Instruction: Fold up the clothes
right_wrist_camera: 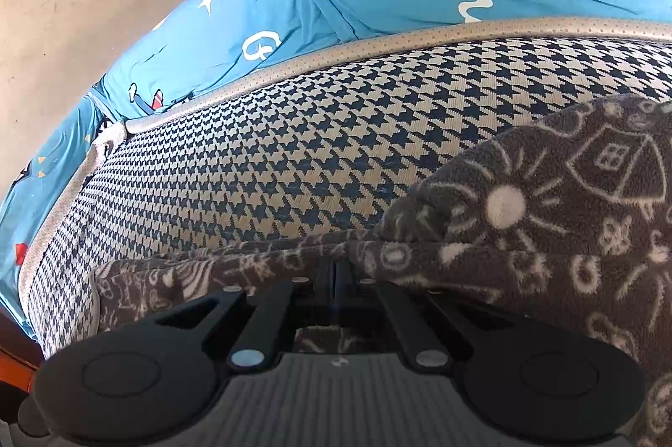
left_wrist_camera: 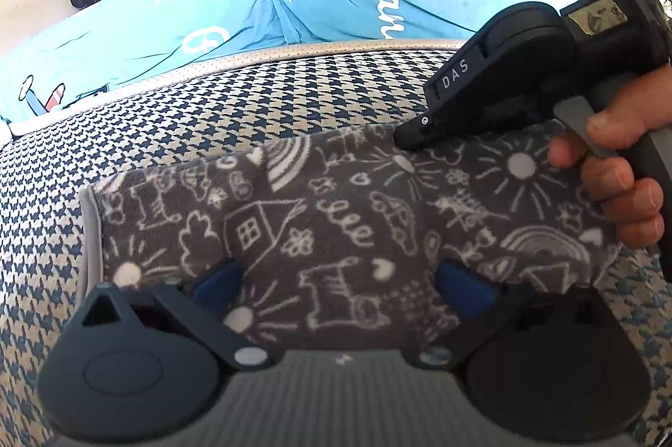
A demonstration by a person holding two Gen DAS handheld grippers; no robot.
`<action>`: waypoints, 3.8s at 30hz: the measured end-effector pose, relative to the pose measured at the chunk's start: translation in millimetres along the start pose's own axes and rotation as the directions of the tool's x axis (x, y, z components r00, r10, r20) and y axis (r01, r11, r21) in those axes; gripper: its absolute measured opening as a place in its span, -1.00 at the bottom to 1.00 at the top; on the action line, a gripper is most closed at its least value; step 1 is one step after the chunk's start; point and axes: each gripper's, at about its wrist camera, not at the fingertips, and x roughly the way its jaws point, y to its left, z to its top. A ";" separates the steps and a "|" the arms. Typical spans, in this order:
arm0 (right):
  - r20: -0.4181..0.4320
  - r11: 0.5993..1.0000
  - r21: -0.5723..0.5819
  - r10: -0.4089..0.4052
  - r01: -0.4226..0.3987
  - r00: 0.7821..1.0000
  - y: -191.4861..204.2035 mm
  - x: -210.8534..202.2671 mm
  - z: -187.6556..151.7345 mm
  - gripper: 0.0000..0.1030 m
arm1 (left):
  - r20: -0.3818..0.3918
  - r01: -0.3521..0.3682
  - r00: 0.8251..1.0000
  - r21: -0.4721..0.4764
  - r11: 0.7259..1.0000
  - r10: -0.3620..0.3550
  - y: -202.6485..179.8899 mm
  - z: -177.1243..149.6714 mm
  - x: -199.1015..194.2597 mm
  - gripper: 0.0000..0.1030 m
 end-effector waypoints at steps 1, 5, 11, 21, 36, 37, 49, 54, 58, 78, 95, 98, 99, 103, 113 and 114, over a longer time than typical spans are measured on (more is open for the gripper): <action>0.001 1.000 -0.003 -0.001 0.001 1.000 0.2 0.1 -0.3 -1.00 | 0.001 -0.001 1.000 -0.001 1.000 0.001 0.0 -0.1 0.1 1.00; 0.001 1.000 -0.010 -0.012 0.012 1.000 3.0 2.2 -0.2 -1.00 | 0.001 -0.006 1.000 -0.004 1.000 0.006 -0.4 0.4 1.0 1.00; 0.003 1.000 -0.013 -0.003 0.003 1.000 3.2 -1.0 1.5 -1.00 | 0.003 -0.015 1.000 -0.002 1.000 0.015 -1.7 -1.0 0.3 1.00; 0.024 0.994 -0.012 0.113 -0.112 0.993 -0.7 -35.2 -1.7 -0.99 | -0.048 -0.004 0.999 -0.036 0.999 0.002 4.5 5.0 -10.0 1.00; -0.044 0.985 0.075 0.157 -0.154 0.987 -6.4 -71.3 -45.9 -0.98 | -0.002 0.001 1.000 -0.178 0.984 -0.002 33.8 -14.5 -52.3 1.00; -0.052 0.988 0.073 0.143 -0.139 0.988 -6.8 -69.2 -47.9 -0.98 | -0.002 0.002 1.000 -0.178 0.984 -0.002 34.0 -14.3 -50.8 1.00; -0.049 0.995 0.091 0.034 -0.029 0.998 -10.3 -50.0 -53.9 -1.00 | -0.007 -0.022 1.000 -0.119 0.993 0.022 26.3 -22.0 -46.3 1.00; -0.006 0.996 0.082 0.026 -0.026 1.000 -5.2 -62.8 -56.7 -1.00 | -0.003 -0.021 1.000 -0.115 0.993 0.020 26.6 -22.9 -45.0 1.00; 0.024 0.996 0.081 0.036 -0.038 0.999 -1.9 -84.4 -62.4 -1.00 | 0.006 -0.010 1.000 -0.120 0.993 0.010 28.8 -23.8 -46.8 1.00; 0.020 0.987 0.154 -0.036 0.033 0.999 -2.1 -101.3 -110.7 -1.00 | 0.021 0.014 1.000 -0.173 0.985 -0.011 42.1 -33.6 -59.9 1.00; 0.066 0.996 0.091 -0.015 0.009 0.998 25.2 -115.6 -120.9 -0.92 | 0.058 0.017 0.998 -0.173 0.985 -0.007 54.3 -42.6 -78.8 1.00; 0.028 0.991 0.129 -0.030 0.026 0.999 20.9 -106.6 -123.5 -0.96 | 0.034 0.013 0.999 -0.173 0.985 -0.008 55.0 -44.1 -74.8 1.00; 0.026 0.990 0.140 -0.026 0.022 0.999 19.3 -106.6 -123.1 -0.96 | 0.027 0.013 1.000 -0.175 0.985 -0.008 55.1 -44.7 -73.3 1.00; 0.024 0.987 0.161 -0.020 0.016 1.000 15.6 -106.2 -124.2 -1.00 | 0.009 0.012 1.000 -0.178 0.984 -0.010 55.0 -45.8 -69.2 1.00; 0.037 0.990 0.138 -0.036 0.031 0.999 21.2 -110.3 -126.0 -0.97 | -0.013 -0.003 1.000 -0.146 0.989 0.001 50.8 -47.8 -65.7 1.00; 0.046 0.993 0.119 -0.031 0.025 0.998 24.6 -112.3 -126.0 -0.86 | -0.008 0.002 1.000 -0.155 0.988 -0.003 52.1 -47.3 -67.1 1.00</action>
